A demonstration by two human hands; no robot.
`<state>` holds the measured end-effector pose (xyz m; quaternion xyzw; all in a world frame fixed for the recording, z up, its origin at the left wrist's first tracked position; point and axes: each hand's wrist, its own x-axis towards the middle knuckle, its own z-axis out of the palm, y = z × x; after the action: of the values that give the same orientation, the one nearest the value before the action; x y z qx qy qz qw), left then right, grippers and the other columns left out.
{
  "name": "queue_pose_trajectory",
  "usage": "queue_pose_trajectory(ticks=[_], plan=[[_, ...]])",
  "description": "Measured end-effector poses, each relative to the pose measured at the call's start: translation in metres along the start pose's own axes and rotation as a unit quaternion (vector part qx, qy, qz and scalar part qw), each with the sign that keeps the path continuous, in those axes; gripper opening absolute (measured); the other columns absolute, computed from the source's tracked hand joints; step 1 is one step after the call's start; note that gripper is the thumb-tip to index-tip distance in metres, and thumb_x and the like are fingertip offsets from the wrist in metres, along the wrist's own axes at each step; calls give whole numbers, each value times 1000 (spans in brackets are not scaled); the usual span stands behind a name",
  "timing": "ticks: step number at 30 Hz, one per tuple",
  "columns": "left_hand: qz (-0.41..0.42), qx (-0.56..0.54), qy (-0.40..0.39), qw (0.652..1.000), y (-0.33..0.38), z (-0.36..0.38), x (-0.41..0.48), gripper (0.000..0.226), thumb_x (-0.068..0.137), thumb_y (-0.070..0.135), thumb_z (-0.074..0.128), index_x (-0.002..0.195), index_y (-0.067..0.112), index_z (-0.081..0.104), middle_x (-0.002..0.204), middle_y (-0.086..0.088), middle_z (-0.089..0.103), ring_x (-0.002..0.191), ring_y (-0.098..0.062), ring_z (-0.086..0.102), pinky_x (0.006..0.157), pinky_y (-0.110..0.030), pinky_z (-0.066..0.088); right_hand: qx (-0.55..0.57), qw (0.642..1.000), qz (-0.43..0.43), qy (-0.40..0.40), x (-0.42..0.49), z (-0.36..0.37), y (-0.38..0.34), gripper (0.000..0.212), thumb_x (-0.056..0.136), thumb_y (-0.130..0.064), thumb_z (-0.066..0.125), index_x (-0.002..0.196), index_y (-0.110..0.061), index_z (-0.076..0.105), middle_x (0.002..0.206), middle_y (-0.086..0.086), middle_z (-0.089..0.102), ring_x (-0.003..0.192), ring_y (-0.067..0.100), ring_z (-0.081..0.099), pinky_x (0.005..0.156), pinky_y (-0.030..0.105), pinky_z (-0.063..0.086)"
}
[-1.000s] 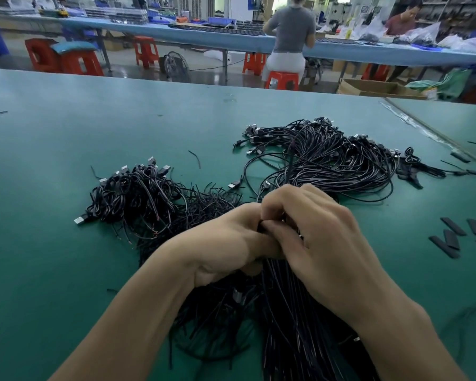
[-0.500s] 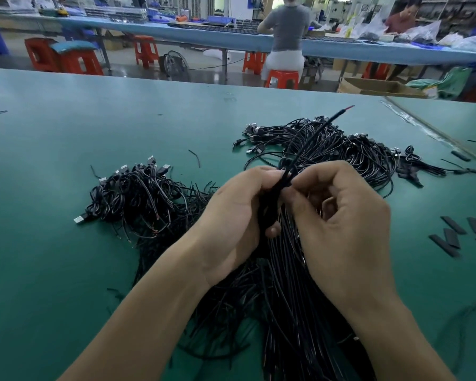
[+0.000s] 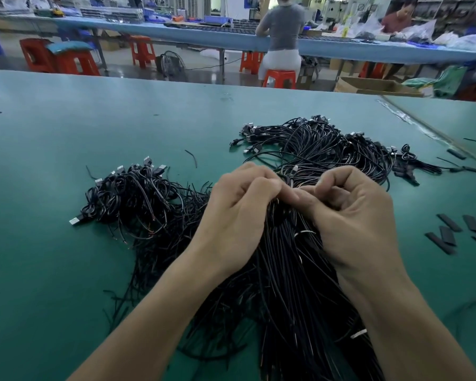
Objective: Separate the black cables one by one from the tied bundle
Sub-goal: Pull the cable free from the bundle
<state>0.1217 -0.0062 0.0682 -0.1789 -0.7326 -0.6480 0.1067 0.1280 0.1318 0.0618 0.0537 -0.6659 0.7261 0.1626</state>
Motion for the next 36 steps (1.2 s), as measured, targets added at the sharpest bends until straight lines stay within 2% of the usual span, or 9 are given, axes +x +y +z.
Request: queue_pose_trajectory(ticks=[6, 14, 17, 20, 23, 25, 30, 33, 36], plan=[[8, 119, -28, 993, -8, -6, -2, 19, 83, 31, 64, 70, 20, 73, 54, 2, 61, 48, -4, 46, 47, -20, 39, 21, 1000, 15, -10, 0, 0, -3, 36, 79, 11, 73, 69, -18, 55, 67, 3, 69, 64, 11, 66, 65, 18, 53], [0, 158, -47, 986, -9, -11, -1, 20, 93, 32, 65, 76, 27, 74, 59, -4, 62, 45, -4, 43, 44, -27, 39, 24, 999, -29, 18, 0, 3, 3, 30, 80, 9, 74, 76, -17, 58, 73, -1, 70, 73, 10, 67, 73, 18, 54], [-10, 195, -49, 980, -8, -10, -1, 30, 95, 32, 63, 67, 24, 70, 48, 2, 56, 39, -4, 36, 40, -21, 32, 27, 996, -77, 28, 0, 3, 1, 33, 80, 8, 75, 75, -20, 57, 75, -3, 71, 73, 8, 68, 72, 16, 53], [-39, 157, -60, 985, -10, -12, 2, 32, 98, 38, 53, 82, 23, 75, 67, -10, 68, 53, -31, 51, 50, -39, 45, 1, 994, -113, -8, 1, 3, -4, 32, 72, -2, 79, 73, -29, 62, 78, -3, 73, 75, 12, 71, 72, 19, 56], [-90, 55, -64, 992, -9, -16, 4, 48, 90, 41, 37, 96, 15, 77, 92, -15, 74, 80, -30, 66, 78, -52, 52, 3, 994, -83, -67, -1, 3, -3, 32, 72, 0, 80, 74, -27, 61, 76, -2, 73, 78, 10, 71, 73, 19, 56], [-133, -37, -54, 989, -8, -19, 6, 53, 86, 44, 30, 96, 29, 80, 98, 0, 77, 98, -21, 69, 95, -50, 49, -29, 993, -66, -97, -3, 4, 0, 36, 77, 9, 75, 76, -21, 57, 72, -5, 71, 73, 7, 68, 70, 18, 55], [-104, -59, -84, 989, -8, -25, 8, 59, 90, 64, 30, 92, 34, 80, 101, 5, 76, 99, -7, 67, 88, -42, 43, -42, 995, -25, -92, -4, 5, 3, 40, 80, 11, 72, 73, -20, 49, 70, 2, 71, 64, 8, 62, 64, 20, 53], [-66, -52, -75, 994, -9, -20, 6, 48, 97, 53, 40, 93, 29, 81, 108, 8, 73, 109, -8, 63, 91, -37, 44, -15, 998, -22, -49, -1, 3, 3, 39, 80, 13, 72, 73, -15, 46, 69, 2, 71, 66, 9, 66, 67, 20, 56], [-20, -15, -66, 997, -12, -15, 5, 20, 92, 36, 63, 92, 27, 81, 96, 6, 66, 98, -8, 62, 87, -22, 46, 26, 999, -20, -5, -1, 2, 3, 37, 80, 10, 73, 76, -15, 46, 70, 4, 72, 70, 12, 71, 72, 23, 58]])
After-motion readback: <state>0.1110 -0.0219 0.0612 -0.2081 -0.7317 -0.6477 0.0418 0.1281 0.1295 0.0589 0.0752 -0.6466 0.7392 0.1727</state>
